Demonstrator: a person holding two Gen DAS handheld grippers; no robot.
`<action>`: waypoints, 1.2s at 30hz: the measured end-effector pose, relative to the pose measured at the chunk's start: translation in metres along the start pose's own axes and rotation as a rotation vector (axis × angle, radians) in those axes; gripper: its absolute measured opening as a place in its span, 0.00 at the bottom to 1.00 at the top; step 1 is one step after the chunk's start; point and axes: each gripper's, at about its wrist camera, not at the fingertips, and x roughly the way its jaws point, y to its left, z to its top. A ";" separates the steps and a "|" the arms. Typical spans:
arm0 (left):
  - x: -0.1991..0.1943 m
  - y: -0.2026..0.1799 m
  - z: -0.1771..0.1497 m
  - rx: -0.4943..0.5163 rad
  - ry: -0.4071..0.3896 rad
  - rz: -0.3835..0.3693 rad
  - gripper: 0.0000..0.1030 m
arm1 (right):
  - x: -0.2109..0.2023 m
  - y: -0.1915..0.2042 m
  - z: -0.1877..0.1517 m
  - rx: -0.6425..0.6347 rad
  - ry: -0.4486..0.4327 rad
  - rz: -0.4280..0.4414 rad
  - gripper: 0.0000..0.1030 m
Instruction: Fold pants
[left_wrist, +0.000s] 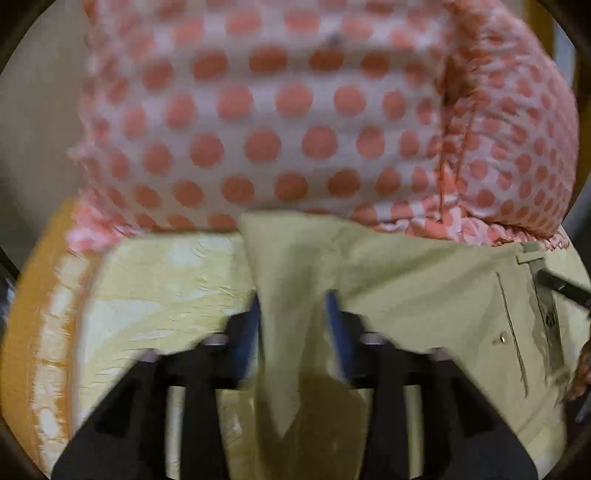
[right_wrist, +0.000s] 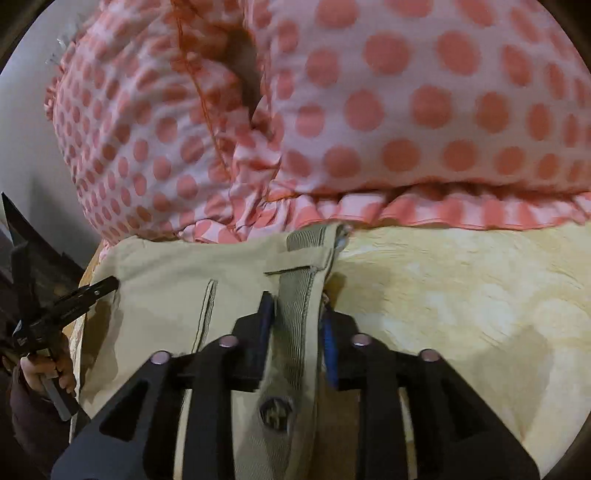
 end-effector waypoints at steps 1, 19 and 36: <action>-0.022 -0.001 -0.009 0.008 -0.070 -0.014 0.63 | -0.015 0.001 -0.005 -0.008 -0.043 0.015 0.67; -0.110 -0.036 -0.123 0.092 -0.048 0.081 0.98 | -0.092 0.065 -0.128 -0.101 -0.006 0.002 0.99; -0.139 -0.028 -0.222 -0.040 -0.037 0.078 0.98 | -0.088 0.122 -0.237 -0.231 -0.109 -0.292 0.99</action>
